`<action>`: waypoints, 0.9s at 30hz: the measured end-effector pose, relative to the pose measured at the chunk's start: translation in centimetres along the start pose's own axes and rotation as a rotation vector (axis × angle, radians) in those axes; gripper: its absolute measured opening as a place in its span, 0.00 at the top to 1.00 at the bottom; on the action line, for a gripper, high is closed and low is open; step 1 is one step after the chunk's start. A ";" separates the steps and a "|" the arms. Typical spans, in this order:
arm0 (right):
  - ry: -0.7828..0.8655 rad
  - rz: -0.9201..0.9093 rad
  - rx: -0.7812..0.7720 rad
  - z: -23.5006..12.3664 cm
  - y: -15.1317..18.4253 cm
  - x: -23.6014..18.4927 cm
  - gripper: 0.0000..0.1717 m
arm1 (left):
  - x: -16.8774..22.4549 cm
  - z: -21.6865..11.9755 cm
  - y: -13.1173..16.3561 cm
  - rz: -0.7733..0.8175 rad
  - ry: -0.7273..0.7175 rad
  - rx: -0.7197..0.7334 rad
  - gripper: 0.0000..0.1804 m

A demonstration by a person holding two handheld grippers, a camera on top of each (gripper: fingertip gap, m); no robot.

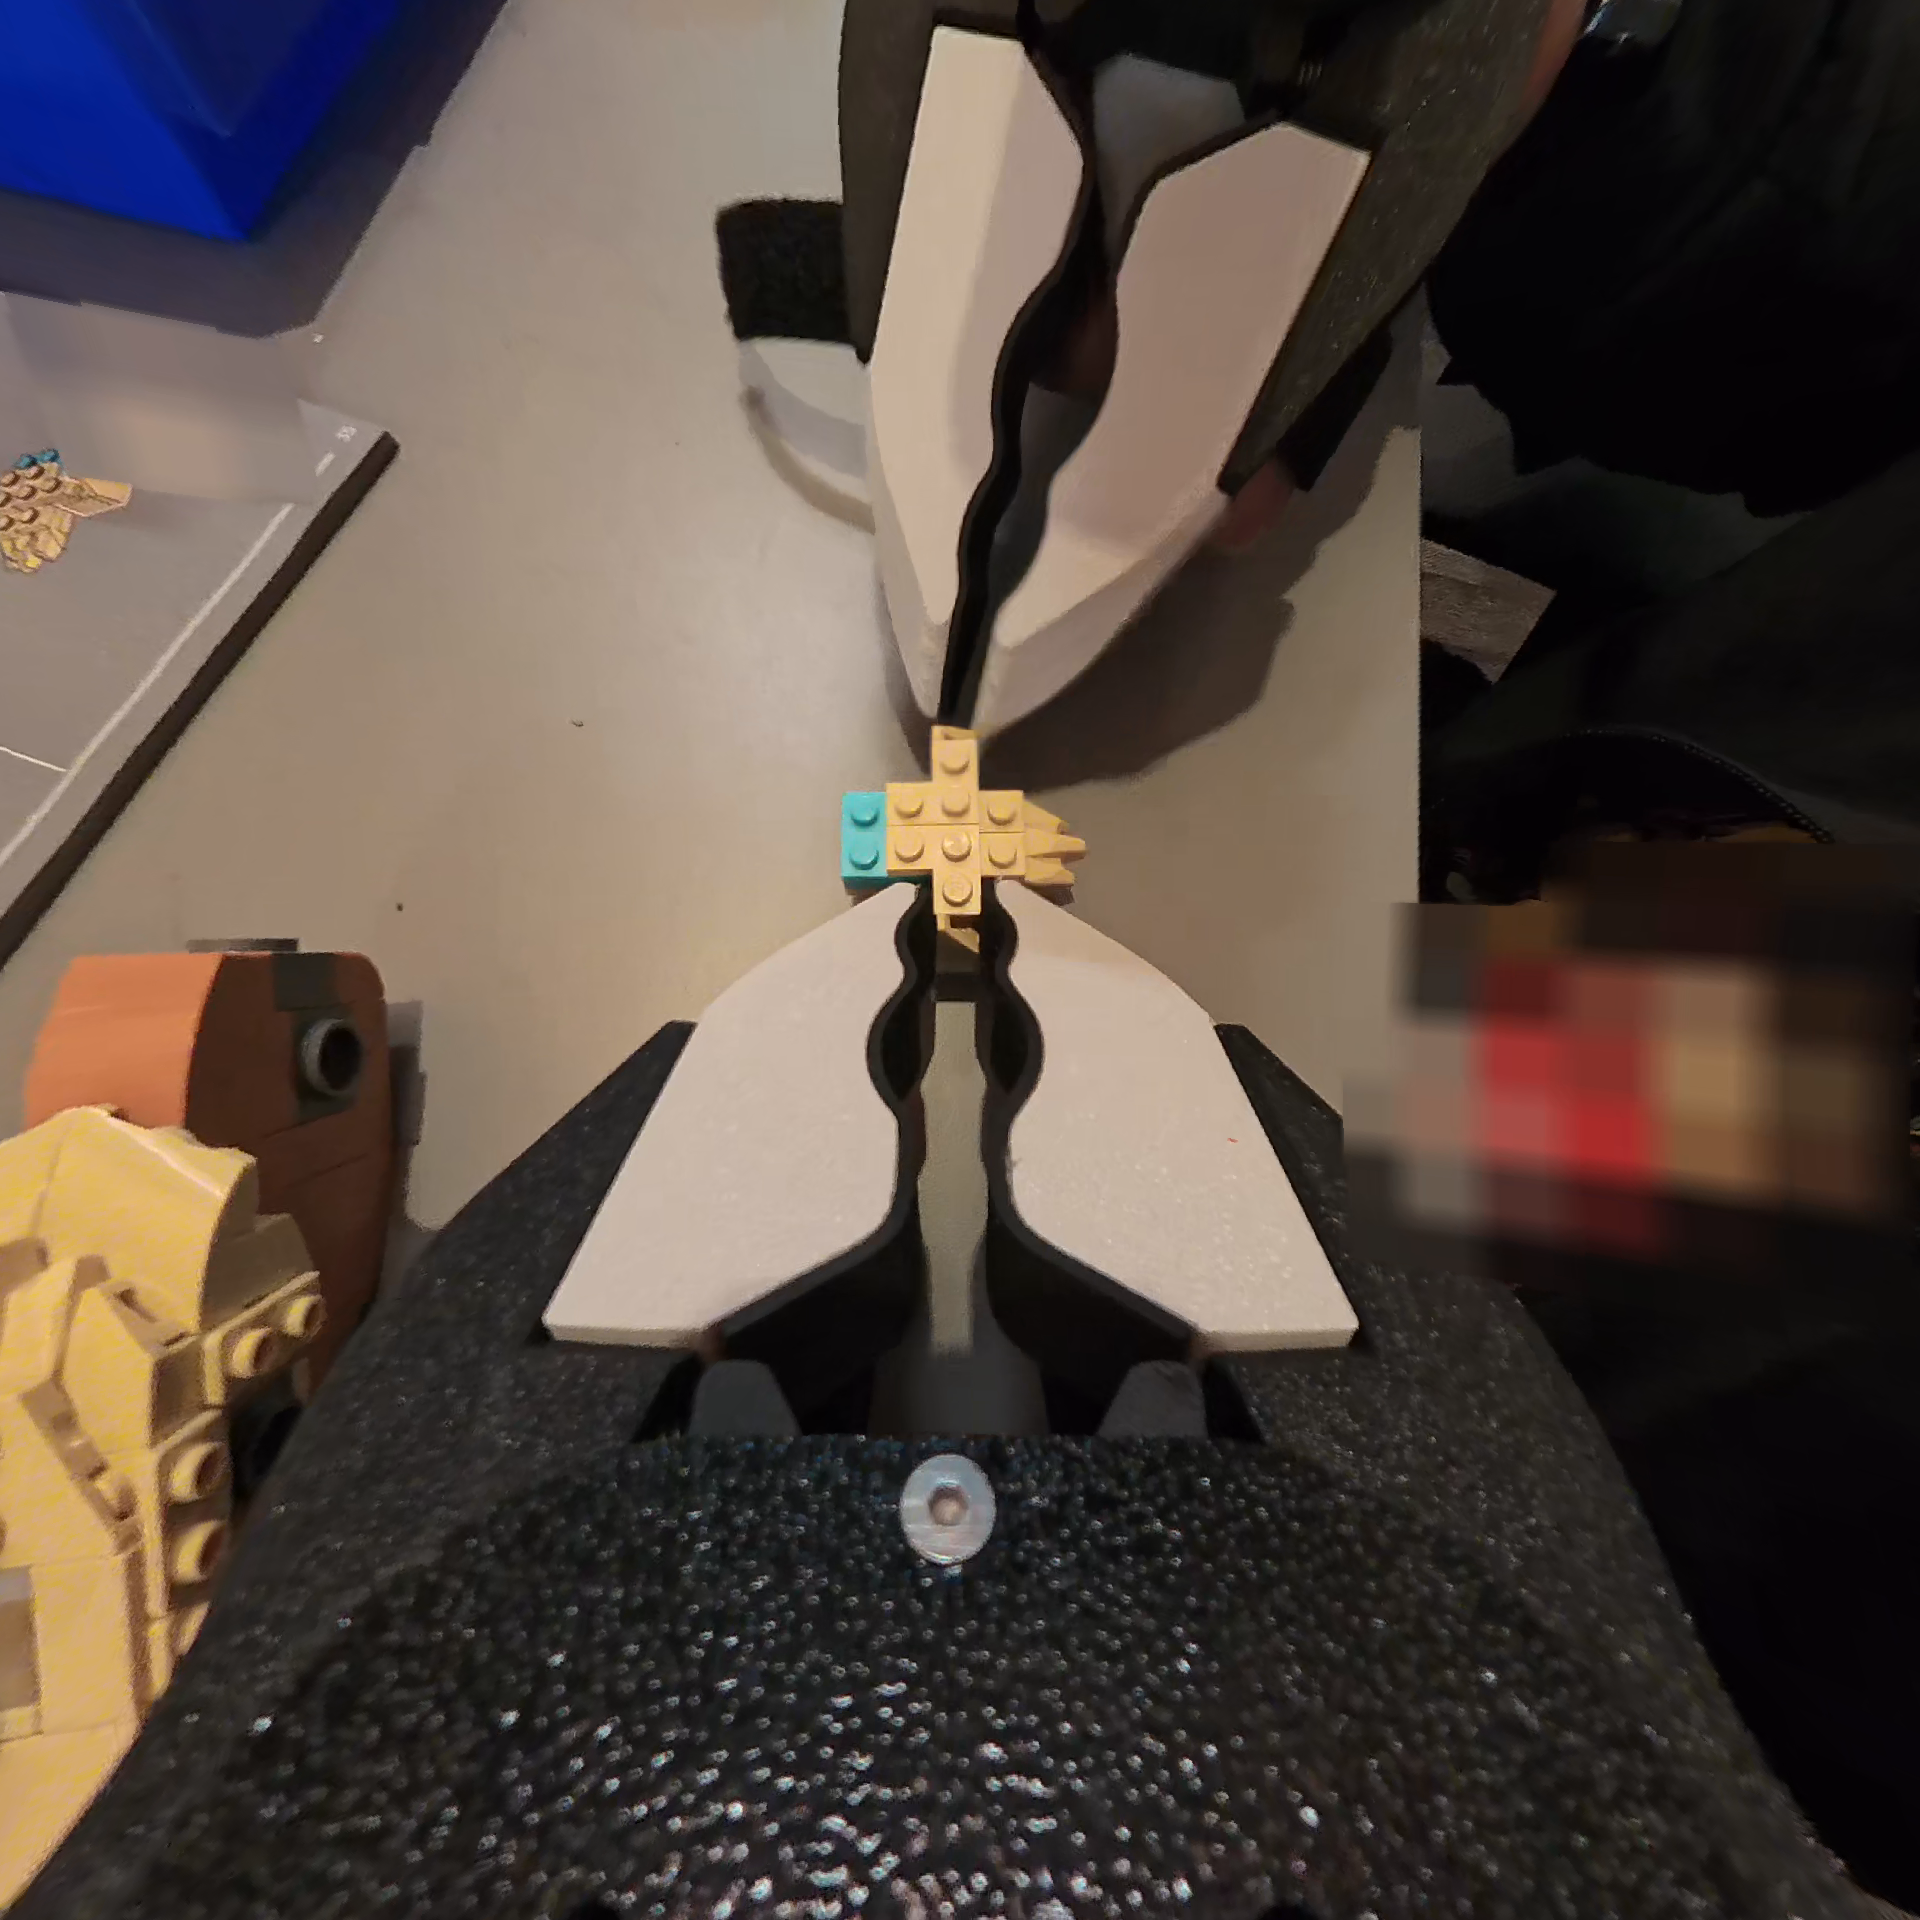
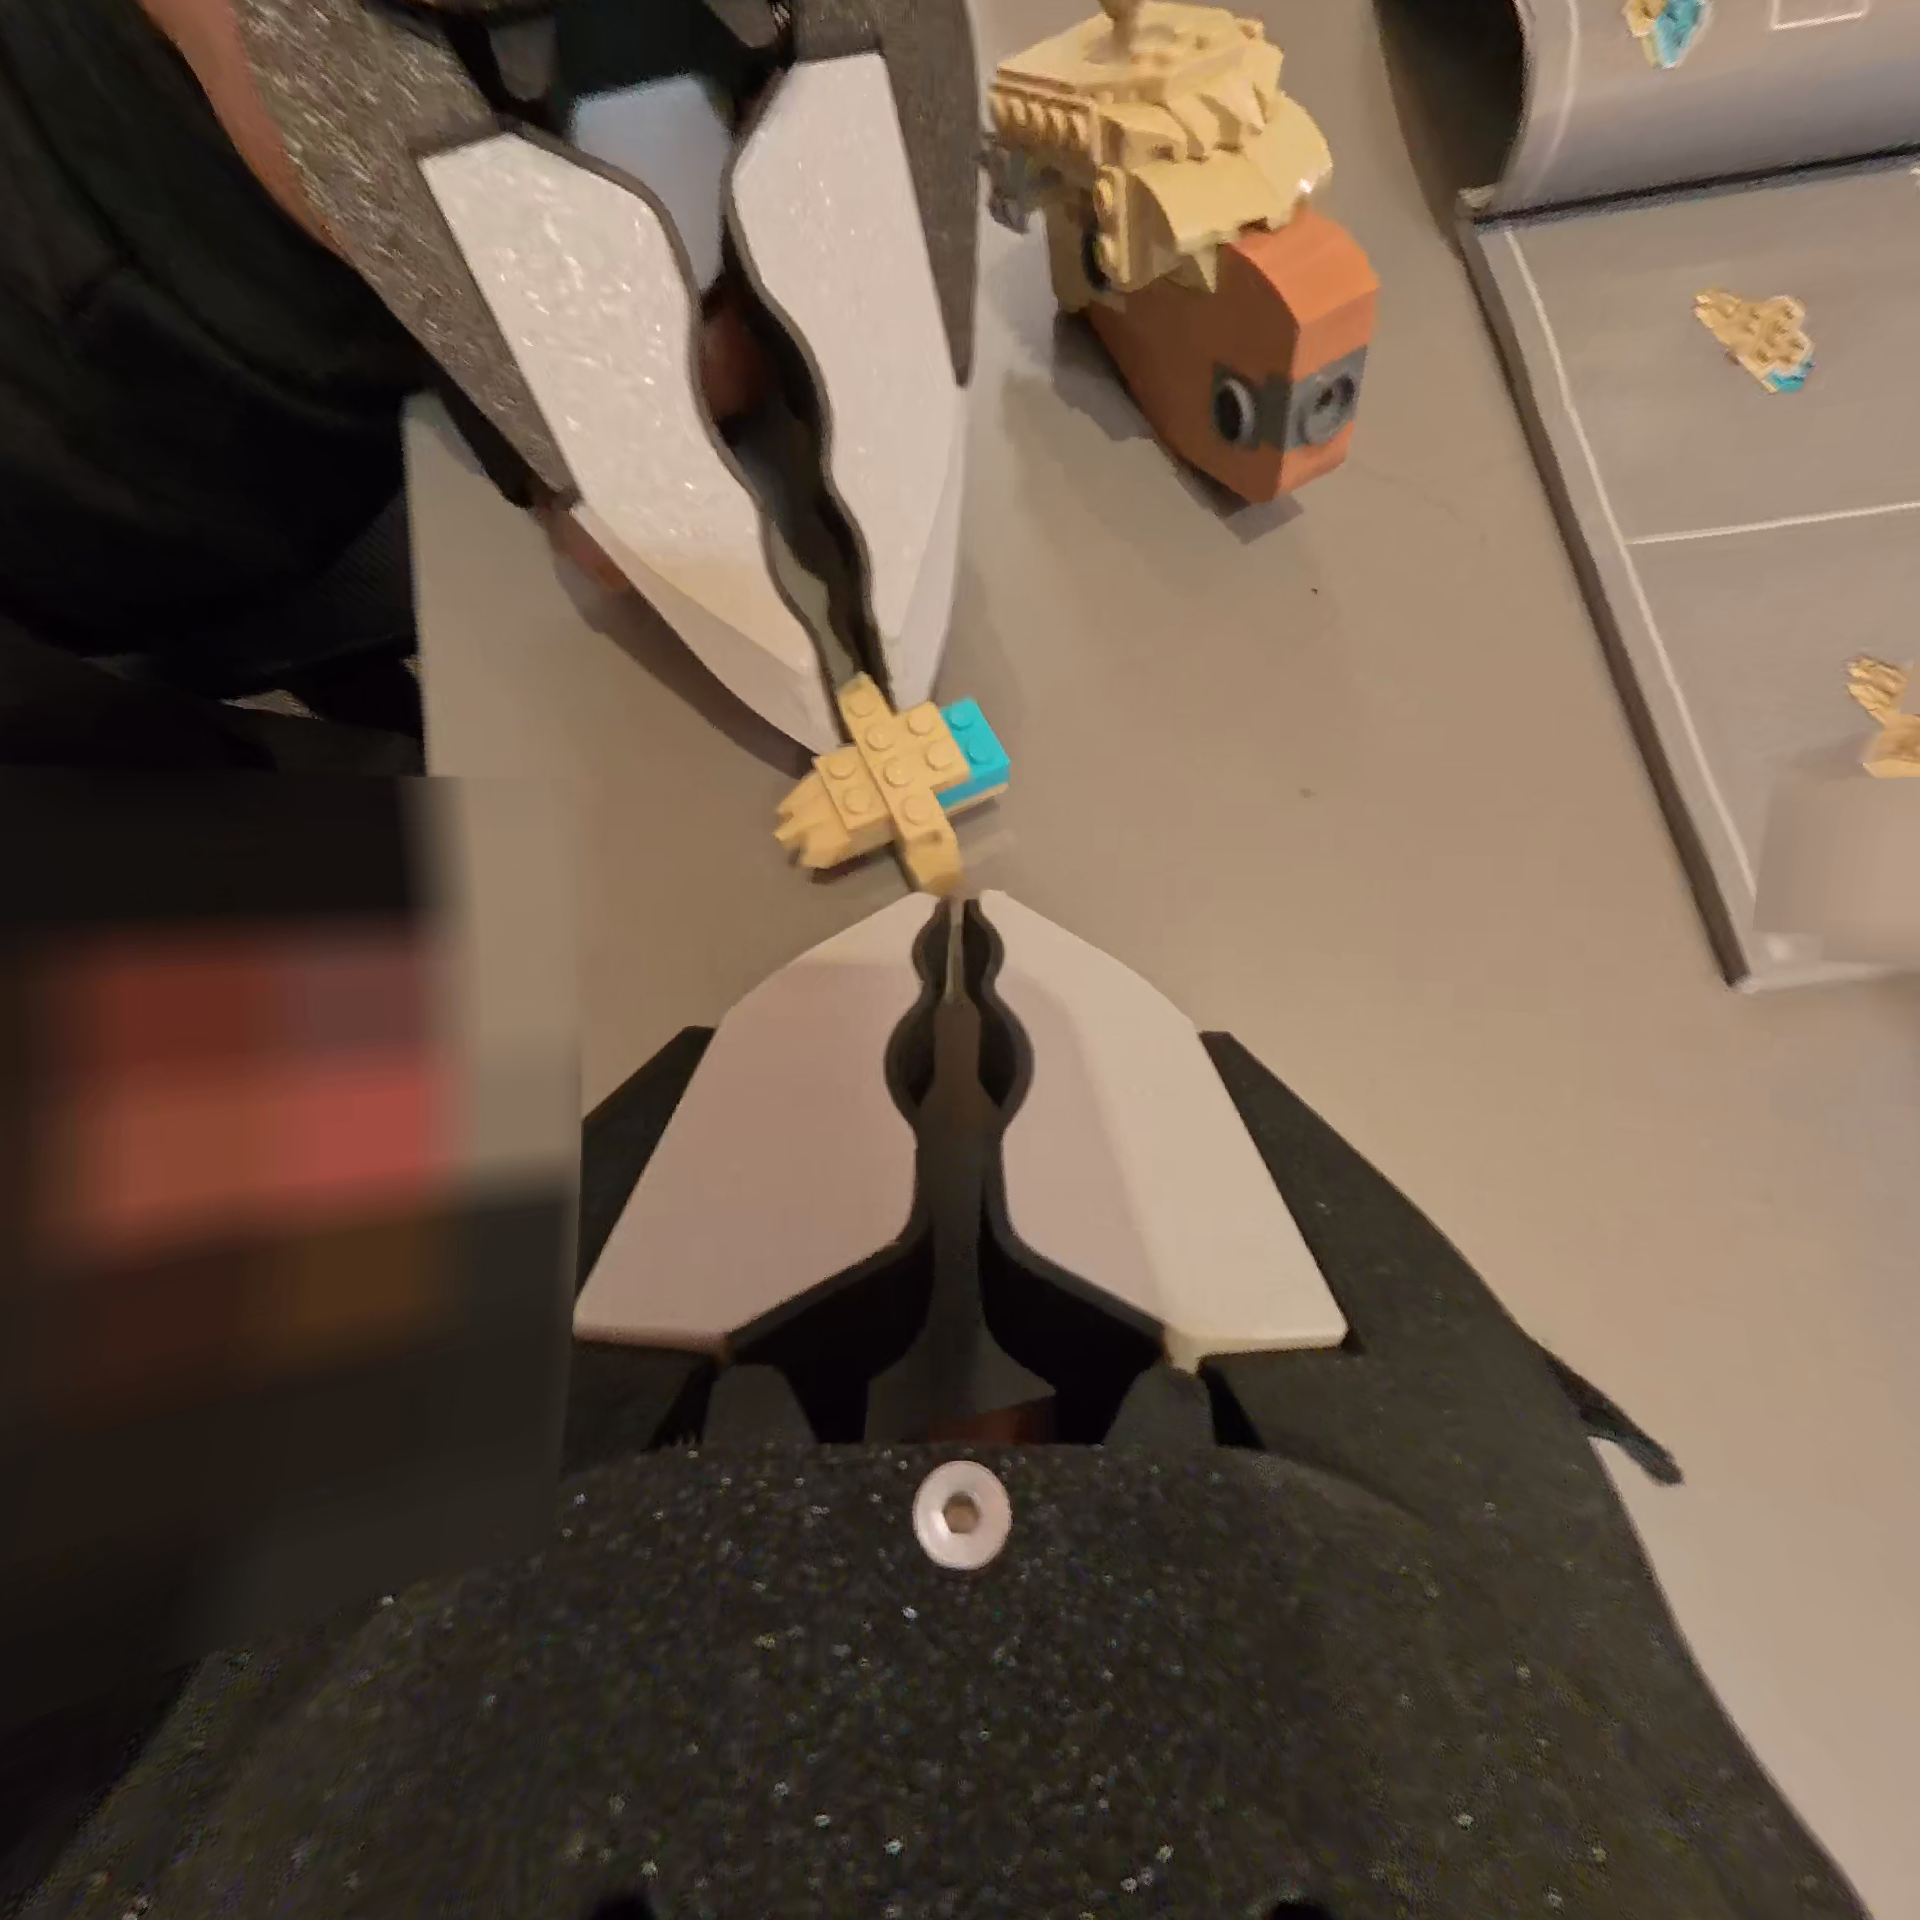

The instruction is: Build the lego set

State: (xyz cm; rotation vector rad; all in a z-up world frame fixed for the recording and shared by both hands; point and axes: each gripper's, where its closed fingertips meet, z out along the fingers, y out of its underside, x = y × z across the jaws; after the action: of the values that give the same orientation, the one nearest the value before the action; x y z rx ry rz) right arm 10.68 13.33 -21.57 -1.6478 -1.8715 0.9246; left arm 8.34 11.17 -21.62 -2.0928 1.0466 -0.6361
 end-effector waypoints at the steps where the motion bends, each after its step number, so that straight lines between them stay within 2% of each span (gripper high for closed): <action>1: 0.021 -0.003 -0.008 -0.2 0.3 0.5 0.97 | 0.0 0.1 0.0 -0.002 0.007 -0.005 0.96; 6: 0.008 -0.013 -0.001 -1.2 1.0 1.0 0.95 | -0.3 0.7 -0.3 -0.007 0.018 -0.019 0.96; 10: 0.016 -0.040 -0.016 -1.5 1.5 1.5 0.93 | -0.4 1.7 0.0 0.031 0.002 -0.087 0.96; 16: 0.075 -0.065 0.039 -2.5 1.1 3.3 0.90 | -0.3 1.2 -0.3 0.081 -0.025 -0.082 0.84; 19: 0.107 -0.045 0.152 -3.7 -0.4 4.6 0.85 | 0.2 -1.3 -2.4 0.120 -0.033 0.084 0.81; 22: 0.123 0.001 0.338 -5.4 -3.2 5.7 0.77 | -1.0 -5.6 -6.5 0.154 -0.146 0.396 0.77; 25: 0.122 0.103 0.558 -7.3 -6.5 7.0 0.61 | -2.8 -10.7 -10.5 0.121 -0.246 0.737 0.71; 27: 0.094 0.159 0.722 -8.8 -8.9 7.6 0.48 | -4.3 -13.3 -12.2 0.083 -0.293 0.903 0.66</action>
State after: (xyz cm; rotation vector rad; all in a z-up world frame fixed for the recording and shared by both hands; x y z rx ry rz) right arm 10.03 21.95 -9.72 -1.3527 -1.1419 1.3570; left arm 2.76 15.00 -4.32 -1.2863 0.5180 -0.5855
